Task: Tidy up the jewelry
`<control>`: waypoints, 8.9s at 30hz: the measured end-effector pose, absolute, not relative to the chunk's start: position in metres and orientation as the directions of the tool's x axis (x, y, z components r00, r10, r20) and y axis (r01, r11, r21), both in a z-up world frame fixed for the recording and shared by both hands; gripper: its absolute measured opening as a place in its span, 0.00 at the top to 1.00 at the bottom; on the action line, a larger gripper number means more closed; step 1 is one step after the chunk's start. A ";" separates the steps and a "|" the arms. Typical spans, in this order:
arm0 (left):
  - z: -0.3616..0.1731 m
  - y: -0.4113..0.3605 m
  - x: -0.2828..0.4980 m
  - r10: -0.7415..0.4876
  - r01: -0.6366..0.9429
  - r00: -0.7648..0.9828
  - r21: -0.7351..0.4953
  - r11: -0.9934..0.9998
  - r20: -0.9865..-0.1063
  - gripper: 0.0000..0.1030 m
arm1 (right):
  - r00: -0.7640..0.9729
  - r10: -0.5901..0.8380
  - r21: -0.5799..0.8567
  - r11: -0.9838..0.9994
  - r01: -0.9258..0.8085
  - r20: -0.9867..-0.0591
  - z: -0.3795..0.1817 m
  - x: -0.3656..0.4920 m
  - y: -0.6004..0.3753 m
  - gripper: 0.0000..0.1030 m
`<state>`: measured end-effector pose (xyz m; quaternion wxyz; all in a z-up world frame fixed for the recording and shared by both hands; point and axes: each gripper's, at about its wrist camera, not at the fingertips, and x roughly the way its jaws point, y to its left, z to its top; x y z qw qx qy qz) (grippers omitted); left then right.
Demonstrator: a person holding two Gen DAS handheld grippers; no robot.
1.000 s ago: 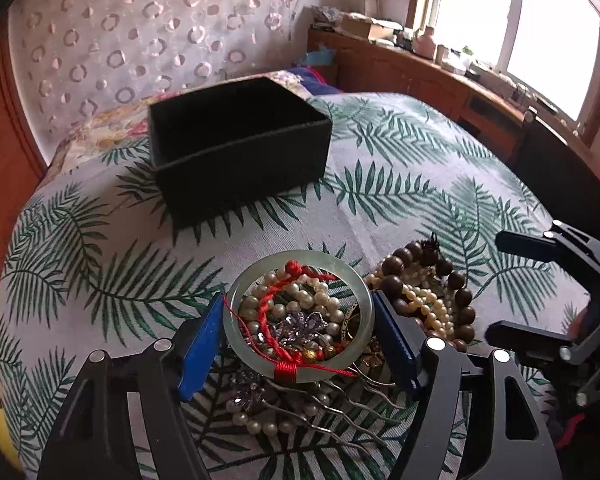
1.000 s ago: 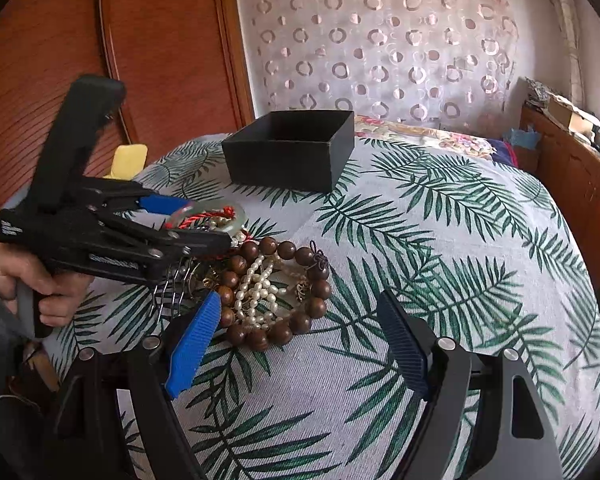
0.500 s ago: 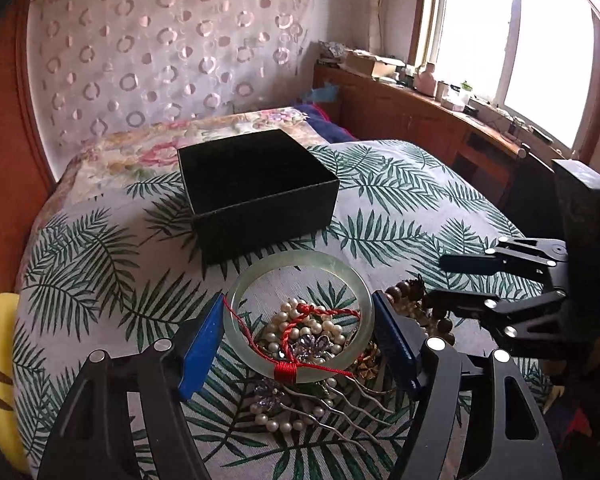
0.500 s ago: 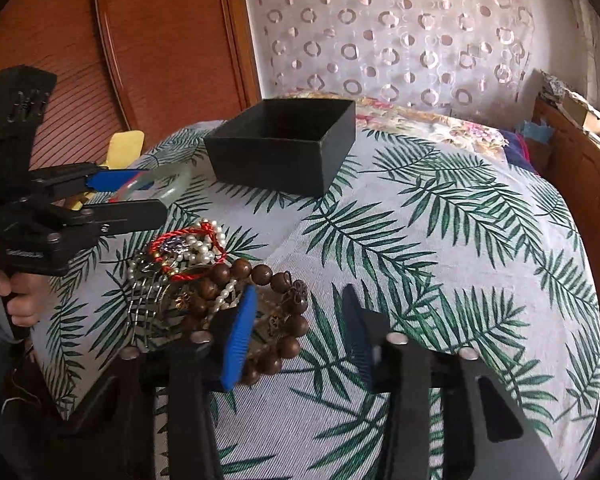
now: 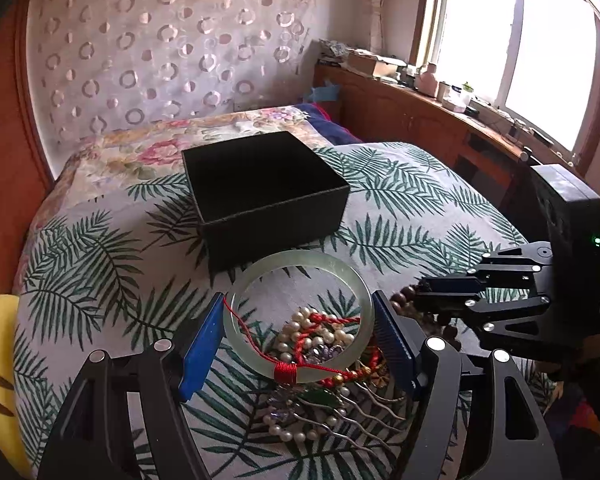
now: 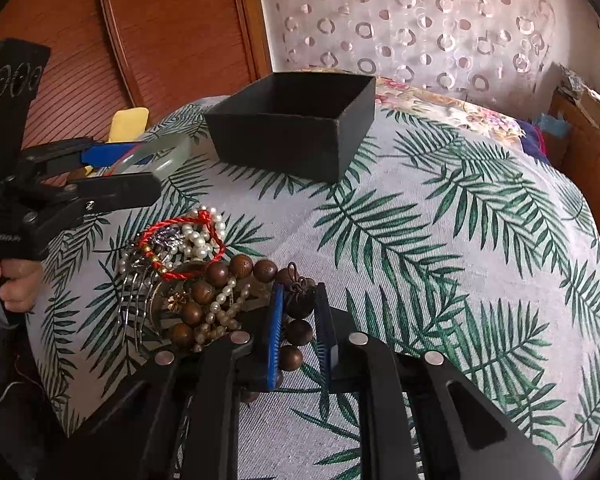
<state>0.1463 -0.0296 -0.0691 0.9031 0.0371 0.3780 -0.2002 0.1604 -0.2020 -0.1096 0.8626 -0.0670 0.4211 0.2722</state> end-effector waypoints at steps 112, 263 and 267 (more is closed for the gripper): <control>-0.088 0.039 0.073 -0.181 0.201 0.726 -0.047 0.978 -0.663 0.15 | 0.491 0.527 0.140 0.767 -0.626 -0.694 -0.092 0.129 -0.134 0.76; -0.071 0.083 0.106 -0.204 0.186 0.721 -0.099 0.978 -0.662 0.55 | 0.593 0.463 0.098 0.834 -0.543 -0.659 -0.091 0.121 -0.182 0.92; -0.085 0.060 0.123 -0.199 0.222 0.686 -0.059 0.973 -0.700 0.55 | 0.589 0.459 0.095 0.834 -0.543 -0.666 -0.095 0.121 -0.182 0.92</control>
